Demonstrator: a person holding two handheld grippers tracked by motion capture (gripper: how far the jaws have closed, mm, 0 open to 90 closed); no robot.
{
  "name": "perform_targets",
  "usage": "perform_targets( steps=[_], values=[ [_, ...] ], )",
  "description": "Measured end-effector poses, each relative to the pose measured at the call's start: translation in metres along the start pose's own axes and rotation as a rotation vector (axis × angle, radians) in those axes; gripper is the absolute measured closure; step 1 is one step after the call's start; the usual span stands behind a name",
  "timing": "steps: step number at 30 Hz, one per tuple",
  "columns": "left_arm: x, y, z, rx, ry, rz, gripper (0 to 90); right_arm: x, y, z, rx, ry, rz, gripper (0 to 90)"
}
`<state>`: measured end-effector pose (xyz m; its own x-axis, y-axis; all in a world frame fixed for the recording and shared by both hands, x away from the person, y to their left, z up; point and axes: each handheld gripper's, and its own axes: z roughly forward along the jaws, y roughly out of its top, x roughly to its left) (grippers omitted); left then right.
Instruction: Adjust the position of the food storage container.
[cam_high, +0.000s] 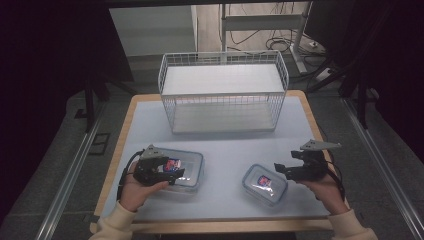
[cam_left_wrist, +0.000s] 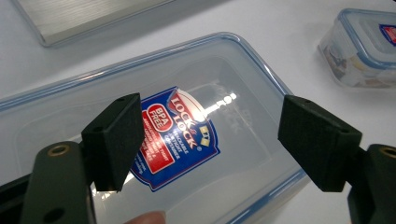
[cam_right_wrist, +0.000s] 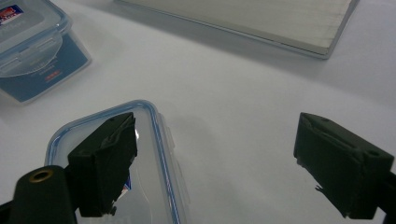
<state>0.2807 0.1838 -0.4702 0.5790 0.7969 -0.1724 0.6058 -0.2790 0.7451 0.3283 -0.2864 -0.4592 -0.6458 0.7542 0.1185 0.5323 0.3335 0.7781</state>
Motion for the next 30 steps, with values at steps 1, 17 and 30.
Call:
perform_targets(
  steps=[1, 17, 30],
  values=[
    [0.001, 0.0, -0.001, -0.003, 0.0, -0.007, 23.0, -0.001, 0.0, 0.0, 0.003, 0.006, 0.0, 14.3],
    [-0.012, 0.002, -0.017, 0.05, -0.13, 0.085, 88.4, 0.013, -0.003, -0.017, -0.042, 0.01, -0.047, 19.8],
    [-0.057, -0.026, -0.005, 0.186, -0.242, 0.181, 89.7, 0.004, -0.008, -0.012, -0.041, 0.024, -0.021, 21.3]
  ],
)
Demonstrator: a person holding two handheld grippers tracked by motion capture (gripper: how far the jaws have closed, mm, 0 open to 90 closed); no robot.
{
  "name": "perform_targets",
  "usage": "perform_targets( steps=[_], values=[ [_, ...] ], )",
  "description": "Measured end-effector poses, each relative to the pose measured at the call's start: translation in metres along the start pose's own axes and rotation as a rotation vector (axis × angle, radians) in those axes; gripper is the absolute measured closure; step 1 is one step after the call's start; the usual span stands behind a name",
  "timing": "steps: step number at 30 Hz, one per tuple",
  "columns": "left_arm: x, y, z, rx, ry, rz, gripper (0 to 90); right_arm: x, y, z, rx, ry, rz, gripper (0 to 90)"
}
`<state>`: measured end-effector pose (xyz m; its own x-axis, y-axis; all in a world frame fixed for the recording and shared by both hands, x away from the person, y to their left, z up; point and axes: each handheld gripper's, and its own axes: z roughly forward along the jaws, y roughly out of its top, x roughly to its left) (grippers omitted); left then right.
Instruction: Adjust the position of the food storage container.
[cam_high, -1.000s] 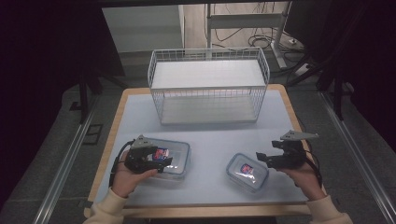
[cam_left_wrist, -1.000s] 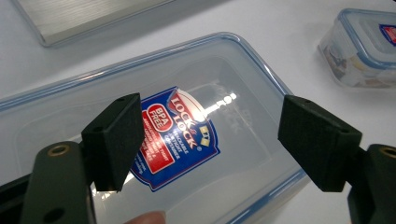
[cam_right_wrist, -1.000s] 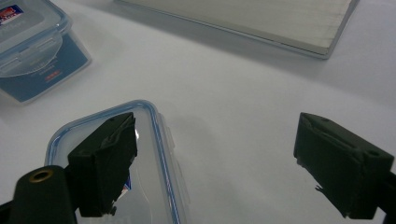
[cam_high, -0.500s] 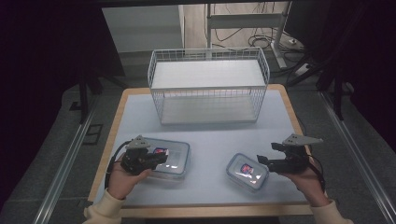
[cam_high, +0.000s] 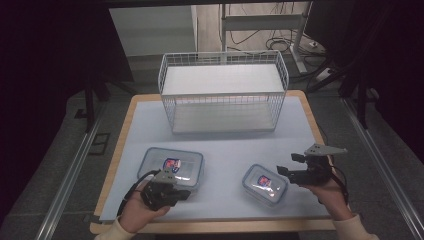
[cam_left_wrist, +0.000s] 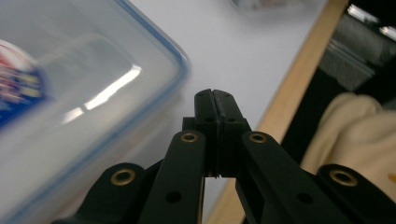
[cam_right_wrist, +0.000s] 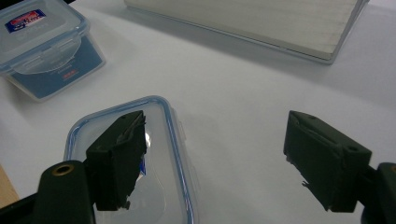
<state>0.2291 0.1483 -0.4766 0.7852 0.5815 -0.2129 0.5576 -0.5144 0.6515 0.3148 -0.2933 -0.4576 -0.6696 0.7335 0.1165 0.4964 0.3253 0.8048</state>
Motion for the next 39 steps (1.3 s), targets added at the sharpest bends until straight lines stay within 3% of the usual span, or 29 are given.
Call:
perform_targets(
  steps=[4, 10, 15, 21, 39],
  values=[
    [-0.002, -0.01, 0.019, 0.038, 0.012, -0.005, 89.7, 0.0, -0.001, 0.002, 0.002, -0.001, 0.001, 21.5],
    [0.002, -0.009, 0.029, 0.074, 0.043, 0.011, 89.9, 0.002, -0.002, 0.004, 0.011, -0.002, -0.005, 21.6],
    [0.013, -0.007, 0.031, 0.054, 0.084, -0.011, 90.0, -0.001, -0.003, 0.003, 0.011, -0.012, -0.002, 21.8],
    [0.019, -0.002, 0.039, 0.076, 0.085, -0.007, 90.0, -0.001, -0.004, 0.001, 0.009, -0.016, -0.003, 22.0],
    [0.032, 0.024, 0.058, 0.047, 0.1, -0.029, 90.0, 0.002, -0.008, 0.007, 0.035, -0.02, -0.008, 22.3]
  ],
)
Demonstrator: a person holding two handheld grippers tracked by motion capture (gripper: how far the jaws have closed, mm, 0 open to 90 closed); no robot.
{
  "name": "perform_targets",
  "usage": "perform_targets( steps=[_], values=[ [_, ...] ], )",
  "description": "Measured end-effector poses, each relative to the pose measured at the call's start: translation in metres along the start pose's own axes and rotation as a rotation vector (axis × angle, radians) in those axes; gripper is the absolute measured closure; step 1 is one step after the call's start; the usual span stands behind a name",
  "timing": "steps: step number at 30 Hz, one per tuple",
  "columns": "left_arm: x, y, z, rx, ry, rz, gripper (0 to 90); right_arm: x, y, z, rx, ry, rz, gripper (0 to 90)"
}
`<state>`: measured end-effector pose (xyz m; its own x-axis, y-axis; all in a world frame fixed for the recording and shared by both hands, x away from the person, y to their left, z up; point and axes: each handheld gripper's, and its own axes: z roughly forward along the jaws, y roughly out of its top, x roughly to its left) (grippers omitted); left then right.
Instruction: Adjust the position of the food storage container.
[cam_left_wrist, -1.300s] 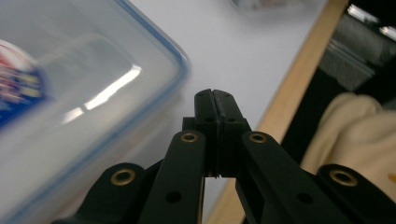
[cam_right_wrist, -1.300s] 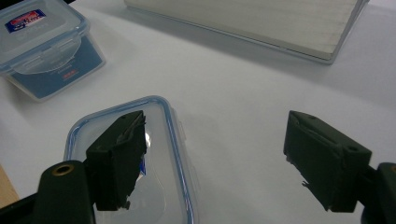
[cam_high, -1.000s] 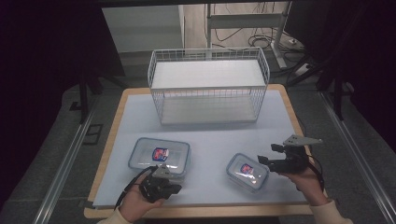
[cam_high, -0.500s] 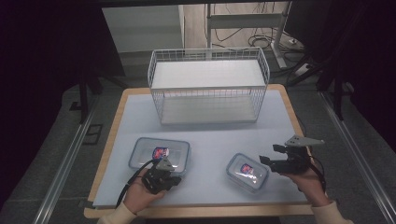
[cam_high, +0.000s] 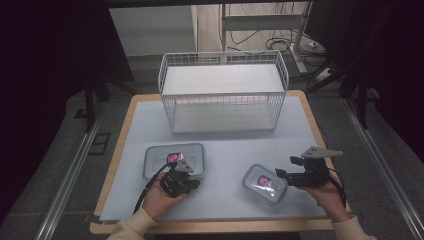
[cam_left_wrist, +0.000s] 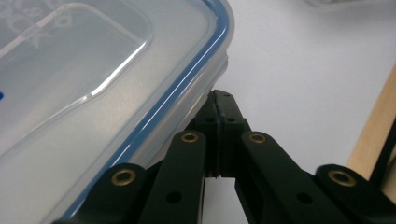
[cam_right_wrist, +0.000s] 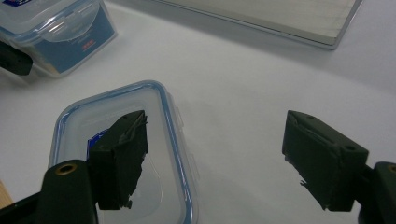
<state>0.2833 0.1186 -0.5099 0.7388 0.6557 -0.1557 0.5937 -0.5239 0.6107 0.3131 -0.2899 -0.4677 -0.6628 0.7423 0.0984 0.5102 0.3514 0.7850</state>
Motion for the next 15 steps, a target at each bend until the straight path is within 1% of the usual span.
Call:
perform_targets(
  steps=[5, 6, 8, 10, 12, 14, 15],
  values=[
    [0.0, -0.001, 0.0, -0.012, -0.001, -0.012, 90.0, 0.0, -0.001, -0.001, 0.001, -0.003, 0.001, 22.4],
    [-0.001, -0.002, -0.002, -0.015, -0.007, -0.016, 89.9, 0.0, -0.001, -0.001, 0.0, -0.003, 0.001, 22.4],
    [-0.004, -0.004, -0.01, -0.032, -0.024, -0.011, 89.9, -0.001, -0.001, -0.001, 0.0, -0.005, 0.003, 22.4],
    [-0.009, -0.007, -0.022, -0.056, -0.028, -0.006, 89.9, -0.001, -0.001, -0.002, -0.002, -0.006, 0.002, 22.4],
    [-0.011, -0.011, -0.037, -0.083, -0.014, -0.002, 89.9, -0.001, -0.001, -0.003, -0.007, -0.007, 0.003, 22.4],
    [-0.006, -0.016, -0.059, -0.127, 0.015, -0.021, 89.9, -0.001, 0.0, -0.005, -0.013, -0.01, 0.002, 22.5],
    [-0.002, -0.019, -0.07, -0.147, 0.032, -0.035, 89.9, -0.001, 0.0, -0.005, -0.016, -0.012, 0.003, 22.5]
  ],
)
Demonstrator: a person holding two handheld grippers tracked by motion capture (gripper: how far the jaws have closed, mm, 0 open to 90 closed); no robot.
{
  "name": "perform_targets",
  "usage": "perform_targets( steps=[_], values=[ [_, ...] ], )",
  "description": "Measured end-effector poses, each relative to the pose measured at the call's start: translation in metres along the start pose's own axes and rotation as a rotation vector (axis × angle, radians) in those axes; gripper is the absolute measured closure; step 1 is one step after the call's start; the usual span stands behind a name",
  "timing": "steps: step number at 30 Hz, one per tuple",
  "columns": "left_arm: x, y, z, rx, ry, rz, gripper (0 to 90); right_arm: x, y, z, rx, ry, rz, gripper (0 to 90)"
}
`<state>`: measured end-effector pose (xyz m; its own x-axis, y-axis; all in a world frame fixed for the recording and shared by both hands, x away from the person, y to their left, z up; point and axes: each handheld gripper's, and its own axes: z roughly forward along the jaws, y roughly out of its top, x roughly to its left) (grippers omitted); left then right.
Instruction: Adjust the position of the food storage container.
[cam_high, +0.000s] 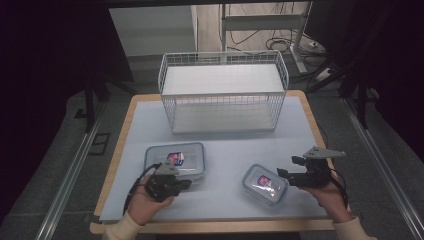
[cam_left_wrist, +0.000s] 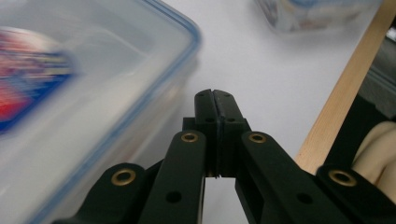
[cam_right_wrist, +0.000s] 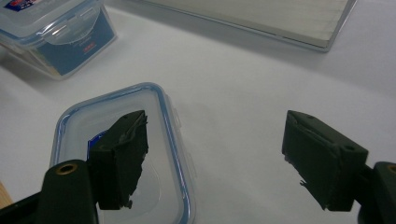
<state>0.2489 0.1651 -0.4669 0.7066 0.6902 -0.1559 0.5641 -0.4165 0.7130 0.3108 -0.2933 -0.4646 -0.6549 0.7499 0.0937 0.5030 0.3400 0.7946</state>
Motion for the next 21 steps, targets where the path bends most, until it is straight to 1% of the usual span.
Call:
perform_targets(
  steps=[1, 2, 3, 4, 5, 6, 7, 8, 9, 10, 12, 14, 17, 19, 21],
  values=[
    [0.008, -0.002, -0.012, -0.024, 0.019, -0.026, 89.9, 0.0, 0.0, 0.0, -0.002, -0.001, 0.001, 22.5],
    [0.014, -0.004, -0.019, -0.039, 0.034, -0.044, 89.9, 0.0, 0.0, -0.001, -0.002, -0.002, 0.0, 22.5],
    [0.025, -0.007, -0.029, -0.06, 0.064, -0.076, 89.9, 0.0, 0.0, -0.001, -0.003, -0.003, 0.0, 22.5],
    [0.031, -0.009, -0.034, -0.067, 0.09, -0.092, 89.9, -0.001, 0.0, -0.001, -0.002, -0.003, 0.001, 22.5],
    [0.04, -0.012, -0.039, -0.07, 0.126, -0.111, 89.9, -0.001, 0.0, 0.0, -0.001, -0.003, 0.002, 22.5],
    [0.05, -0.015, -0.043, -0.069, 0.161, -0.133, 89.9, -0.002, 0.0, 0.0, 0.0, -0.005, 0.004, 22.5],
    [0.06, -0.019, -0.046, -0.068, 0.177, -0.158, 89.9, -0.002, 0.0, 0.0, 0.002, -0.007, 0.007, 22.5],
    [0.071, -0.025, -0.048, -0.066, 0.187, -0.196, 89.9, -0.003, 0.0, 0.001, 0.002, -0.008, 0.007, 22.5],
    [0.079, -0.03, -0.049, -0.061, 0.203, -0.223, 89.9, -0.002, -0.001, 0.001, 0.004, -0.008, 0.01, 22.5],
    [0.085, -0.034, -0.049, -0.058, 0.214, -0.238, 89.9, -0.003, -0.001, 0.001, 0.005, -0.008, 0.009, 22.5],
    [0.099, -0.043, -0.048, -0.04, 0.233, -0.283, 90.0, -0.002, -0.001, 0.0, 0.004, -0.012, 0.008, 22.5],
    [0.109, -0.05, -0.045, -0.021, 0.245, -0.309, 90.0, -0.003, 0.0, 0.0, 0.002, -0.015, 0.009, 22.5],
    [0.12, -0.059, -0.036, 0.0, 0.229, -0.35, 90.0, -0.003, 0.0, -0.001, 0.001, -0.018, 0.011, 22.6],
    [0.123, -0.061, -0.029, 0.023, 0.216, -0.354, 89.9, -0.004, -0.001, -0.001, 0.003, -0.018, 0.012, 22.6],
    [0.124, -0.062, -0.024, 0.033, 0.204, -0.354, 89.9, -0.005, -0.001, 0.0, 0.005, -0.019, 0.013, 22.6]
  ],
)
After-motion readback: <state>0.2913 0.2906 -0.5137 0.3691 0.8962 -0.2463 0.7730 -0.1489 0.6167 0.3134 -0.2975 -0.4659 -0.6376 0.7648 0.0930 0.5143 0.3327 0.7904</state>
